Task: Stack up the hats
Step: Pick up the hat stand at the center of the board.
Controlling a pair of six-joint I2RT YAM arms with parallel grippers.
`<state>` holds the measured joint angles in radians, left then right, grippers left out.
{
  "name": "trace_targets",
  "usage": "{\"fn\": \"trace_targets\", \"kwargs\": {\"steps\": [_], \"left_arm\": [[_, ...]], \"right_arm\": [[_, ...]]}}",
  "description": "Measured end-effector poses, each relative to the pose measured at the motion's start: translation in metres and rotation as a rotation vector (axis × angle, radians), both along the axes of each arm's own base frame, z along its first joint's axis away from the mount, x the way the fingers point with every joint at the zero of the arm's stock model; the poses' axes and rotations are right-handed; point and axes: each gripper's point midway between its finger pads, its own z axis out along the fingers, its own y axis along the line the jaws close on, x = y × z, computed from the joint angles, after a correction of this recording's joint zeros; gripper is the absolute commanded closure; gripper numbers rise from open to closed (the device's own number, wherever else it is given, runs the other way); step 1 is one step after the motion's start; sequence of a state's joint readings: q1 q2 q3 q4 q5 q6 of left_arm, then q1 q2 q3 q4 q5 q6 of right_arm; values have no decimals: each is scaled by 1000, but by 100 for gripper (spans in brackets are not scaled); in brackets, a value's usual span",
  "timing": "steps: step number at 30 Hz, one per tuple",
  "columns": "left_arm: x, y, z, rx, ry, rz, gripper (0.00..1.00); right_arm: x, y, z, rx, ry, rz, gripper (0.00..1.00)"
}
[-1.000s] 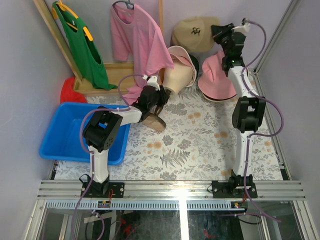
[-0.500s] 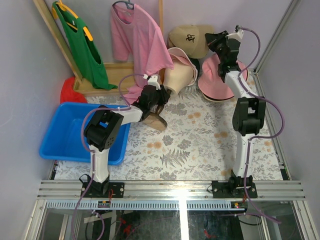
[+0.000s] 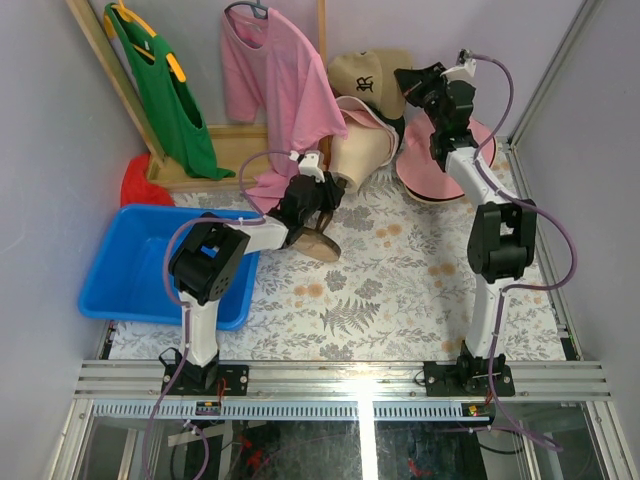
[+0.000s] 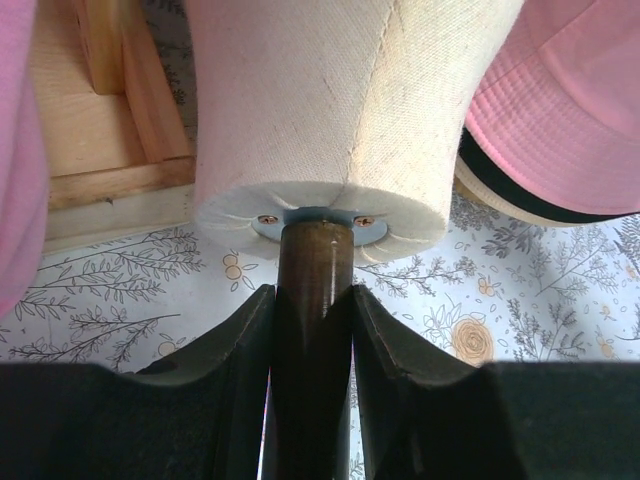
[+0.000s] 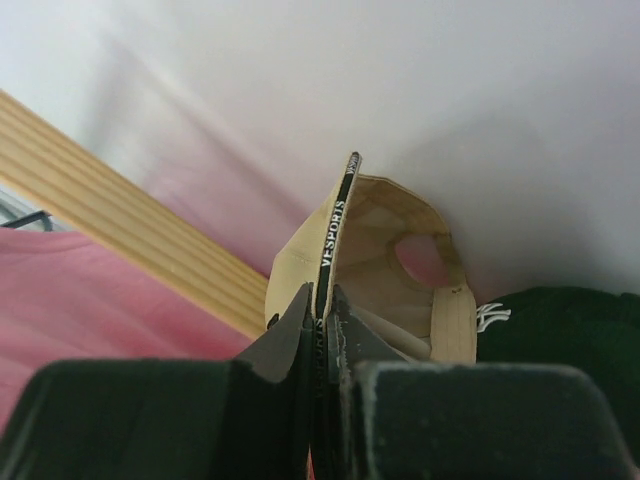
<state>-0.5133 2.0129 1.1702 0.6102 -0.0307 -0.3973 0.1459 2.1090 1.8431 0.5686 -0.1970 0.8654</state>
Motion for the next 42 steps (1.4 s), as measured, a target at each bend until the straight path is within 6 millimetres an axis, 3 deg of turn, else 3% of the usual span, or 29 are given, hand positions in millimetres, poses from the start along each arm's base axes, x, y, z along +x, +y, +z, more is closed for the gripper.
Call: {"fn": "trace_targets", "kwargs": {"steps": [24,42], "left_arm": [[-39,11,20,22,-129,48,100],[-75,11,61,20,-251,60,100]], "right_arm": [[-66,15,43,25,-30,69,100],[-155,38,104,40,-110,149,100]]}}
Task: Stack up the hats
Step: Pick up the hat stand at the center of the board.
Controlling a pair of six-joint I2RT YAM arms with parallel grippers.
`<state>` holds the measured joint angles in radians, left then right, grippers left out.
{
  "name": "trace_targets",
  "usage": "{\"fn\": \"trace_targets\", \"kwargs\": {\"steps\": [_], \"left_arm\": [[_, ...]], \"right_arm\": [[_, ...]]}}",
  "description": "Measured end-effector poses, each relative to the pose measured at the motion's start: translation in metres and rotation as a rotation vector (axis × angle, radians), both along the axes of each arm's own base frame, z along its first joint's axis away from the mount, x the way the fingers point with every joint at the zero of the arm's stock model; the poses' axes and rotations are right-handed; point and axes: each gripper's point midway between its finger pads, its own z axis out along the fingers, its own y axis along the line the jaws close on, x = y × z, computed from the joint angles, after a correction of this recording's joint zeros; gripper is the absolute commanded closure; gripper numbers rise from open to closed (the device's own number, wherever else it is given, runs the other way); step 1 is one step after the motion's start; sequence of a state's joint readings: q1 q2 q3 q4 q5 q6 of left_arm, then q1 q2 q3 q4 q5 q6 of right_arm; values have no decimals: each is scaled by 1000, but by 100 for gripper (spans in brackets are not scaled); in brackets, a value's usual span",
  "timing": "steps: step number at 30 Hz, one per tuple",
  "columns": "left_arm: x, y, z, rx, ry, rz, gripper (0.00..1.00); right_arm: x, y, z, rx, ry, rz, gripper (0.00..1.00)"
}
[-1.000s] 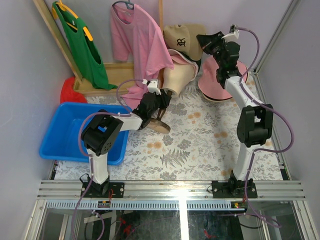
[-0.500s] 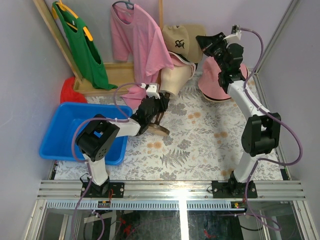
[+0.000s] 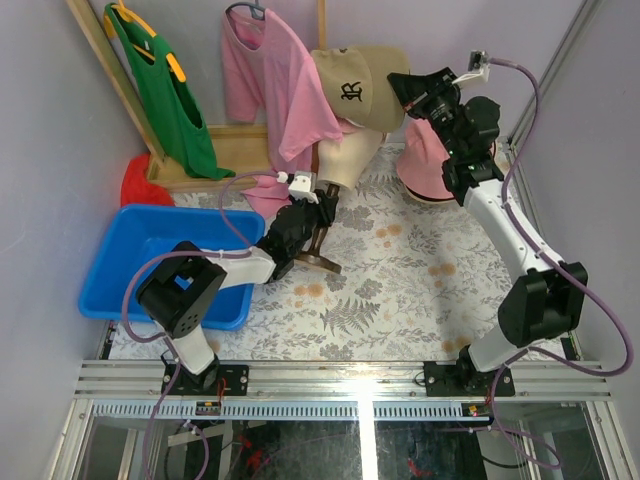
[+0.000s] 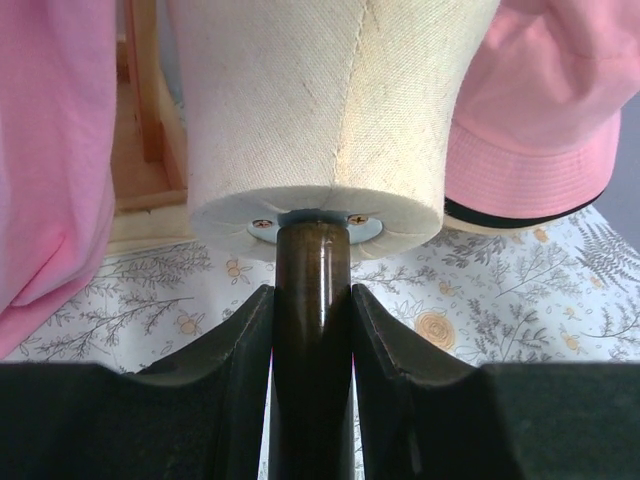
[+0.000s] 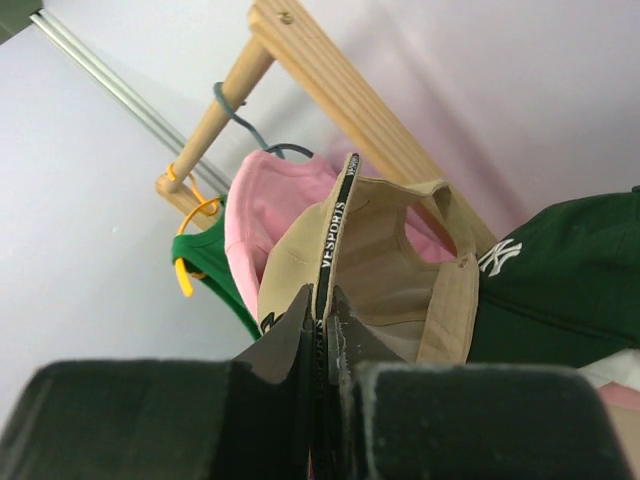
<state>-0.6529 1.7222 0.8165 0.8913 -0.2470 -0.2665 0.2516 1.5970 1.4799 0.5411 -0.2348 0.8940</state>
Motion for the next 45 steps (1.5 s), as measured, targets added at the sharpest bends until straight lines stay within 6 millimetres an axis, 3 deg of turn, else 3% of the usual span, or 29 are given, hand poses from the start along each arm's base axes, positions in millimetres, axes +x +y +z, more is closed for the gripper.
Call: {"fn": "trace_targets", "kwargs": {"steps": [8,15,18,23,28,33,45], "left_arm": [[-17,-10,32,-46,-89,-16,100],[-47,-19,53,-76,-148,-57,100],[-62,-24,73,-98,-193,-83,100],[-95,-33,122,-157,-300,-138,100],[-122,-36,160,-197,-397,-173,100],[-139,-38,178,-202,-449,-188,100],[-166,-25,227,-235,-555,-186,100]], "right_arm": [[-45,6,31,7,-47,30,100],[-95,5,51,-8,-80,47,100],[-114,4,52,-17,-71,57,100],[-139,-3,59,-21,-58,52,100],[-169,-11,82,-8,-87,60,100],[-195,-15,110,-1,-115,84,100],[-245,-15,153,34,-158,206,100]]}}
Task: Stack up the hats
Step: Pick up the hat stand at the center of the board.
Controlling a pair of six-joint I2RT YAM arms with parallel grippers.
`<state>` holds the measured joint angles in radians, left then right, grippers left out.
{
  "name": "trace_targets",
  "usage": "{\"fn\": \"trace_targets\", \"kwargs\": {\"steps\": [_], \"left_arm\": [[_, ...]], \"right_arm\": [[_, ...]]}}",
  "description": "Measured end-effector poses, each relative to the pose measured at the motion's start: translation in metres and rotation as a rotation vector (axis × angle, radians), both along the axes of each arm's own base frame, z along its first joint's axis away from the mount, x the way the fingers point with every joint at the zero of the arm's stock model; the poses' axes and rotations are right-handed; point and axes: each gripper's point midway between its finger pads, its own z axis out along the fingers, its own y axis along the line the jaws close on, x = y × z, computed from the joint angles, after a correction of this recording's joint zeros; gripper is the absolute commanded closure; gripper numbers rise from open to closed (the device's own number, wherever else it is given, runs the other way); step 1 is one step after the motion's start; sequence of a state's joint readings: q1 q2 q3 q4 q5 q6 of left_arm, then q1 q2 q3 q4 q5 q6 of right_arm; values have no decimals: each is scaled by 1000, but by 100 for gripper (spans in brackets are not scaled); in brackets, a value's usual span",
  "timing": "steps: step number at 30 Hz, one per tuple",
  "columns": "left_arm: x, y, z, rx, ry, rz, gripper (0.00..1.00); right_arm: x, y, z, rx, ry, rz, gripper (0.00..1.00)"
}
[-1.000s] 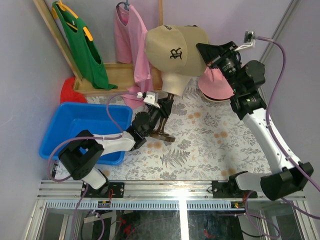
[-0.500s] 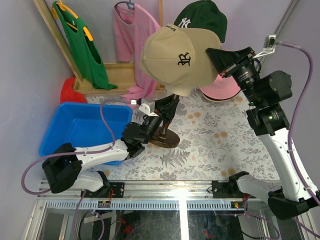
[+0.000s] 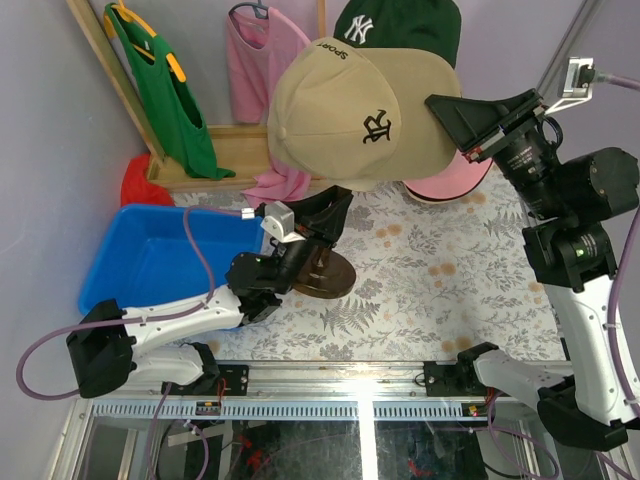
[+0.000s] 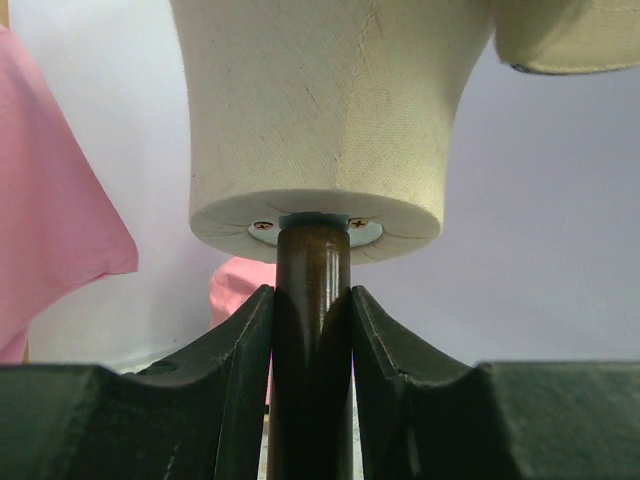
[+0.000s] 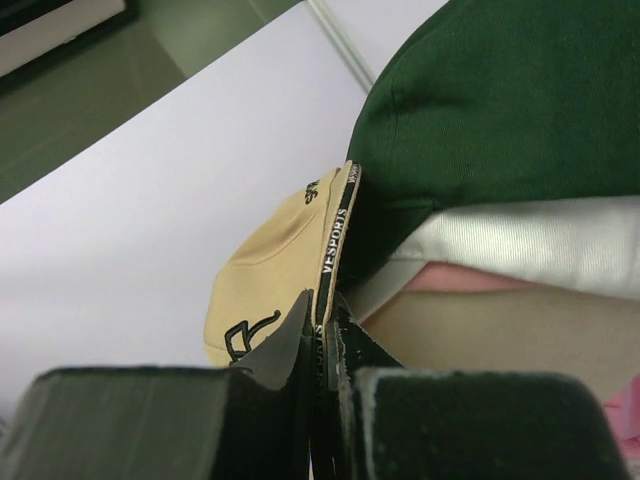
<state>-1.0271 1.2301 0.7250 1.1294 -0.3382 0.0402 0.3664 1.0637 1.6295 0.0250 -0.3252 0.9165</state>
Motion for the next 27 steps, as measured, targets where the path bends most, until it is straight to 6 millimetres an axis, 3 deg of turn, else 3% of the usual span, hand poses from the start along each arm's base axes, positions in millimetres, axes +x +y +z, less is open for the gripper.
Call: {"fn": "trace_targets", "kwargs": {"steps": [6,14,27], "left_arm": [[-4,8,12,-21,-25,9,100],[-7,19,23,-40,-45,34,100],[-16,41,58,-112,-106,66,100]], "right_arm": [[-25,3,6,13,-8,85,100],[-53,8,-1,-1,17,192,100],[-121,-8,-34,-69,82,246,100]]}}
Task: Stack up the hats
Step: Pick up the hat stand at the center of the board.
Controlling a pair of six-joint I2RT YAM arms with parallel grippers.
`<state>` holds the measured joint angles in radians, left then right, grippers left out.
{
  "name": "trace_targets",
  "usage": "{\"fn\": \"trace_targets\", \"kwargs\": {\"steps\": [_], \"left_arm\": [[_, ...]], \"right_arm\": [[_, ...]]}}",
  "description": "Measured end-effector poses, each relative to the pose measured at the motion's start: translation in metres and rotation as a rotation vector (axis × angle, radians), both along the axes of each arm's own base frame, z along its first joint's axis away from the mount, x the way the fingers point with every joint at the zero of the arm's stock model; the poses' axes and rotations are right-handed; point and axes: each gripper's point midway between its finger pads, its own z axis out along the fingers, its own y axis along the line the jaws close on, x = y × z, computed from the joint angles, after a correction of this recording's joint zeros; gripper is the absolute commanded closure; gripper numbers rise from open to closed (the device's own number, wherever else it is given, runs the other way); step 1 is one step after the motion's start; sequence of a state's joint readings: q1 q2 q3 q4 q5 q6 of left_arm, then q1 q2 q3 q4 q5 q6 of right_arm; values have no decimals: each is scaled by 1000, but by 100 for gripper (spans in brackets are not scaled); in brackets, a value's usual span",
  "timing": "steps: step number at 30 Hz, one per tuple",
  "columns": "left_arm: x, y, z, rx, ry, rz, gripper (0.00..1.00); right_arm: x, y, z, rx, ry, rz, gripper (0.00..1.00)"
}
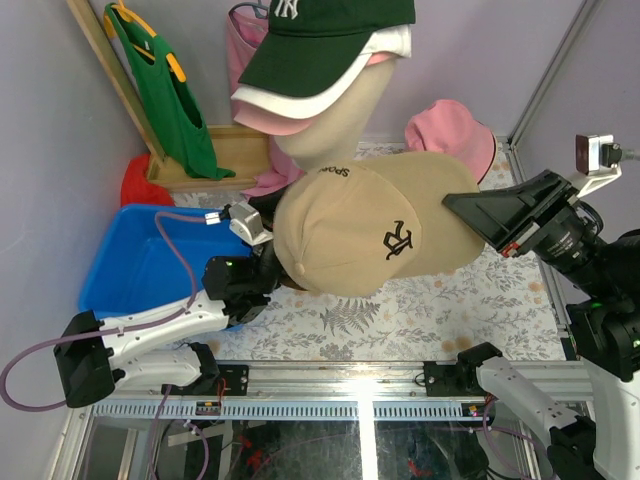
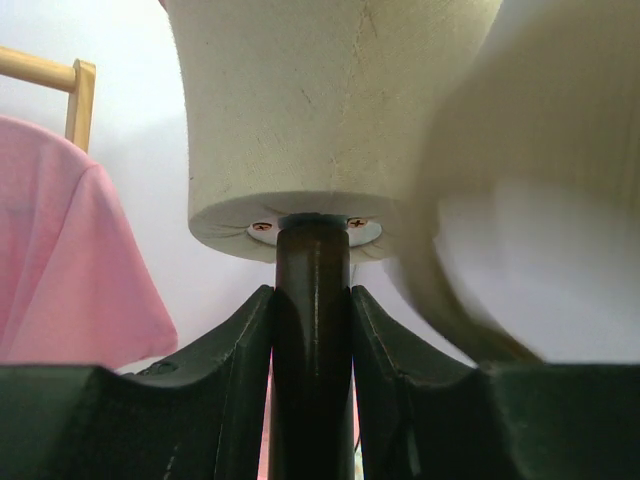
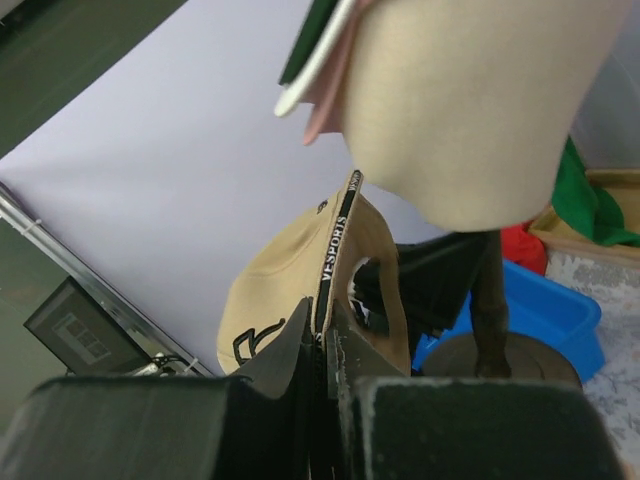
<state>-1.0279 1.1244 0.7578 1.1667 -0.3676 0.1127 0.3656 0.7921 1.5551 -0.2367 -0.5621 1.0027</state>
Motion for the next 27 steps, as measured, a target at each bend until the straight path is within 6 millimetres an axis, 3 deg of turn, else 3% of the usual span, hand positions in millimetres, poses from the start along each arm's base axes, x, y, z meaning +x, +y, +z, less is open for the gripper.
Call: {"fn": "trace_targets", "kwargs": {"steps": [16,27], "left_arm": [[-8,17,16,-17,-45,32,100],[-22,40,38,-72,-85,40,100]], "right_arm": [[16,-12,-58,-178,141,-134,100],[60,-29,-103,-255,203,-332,100]]}}
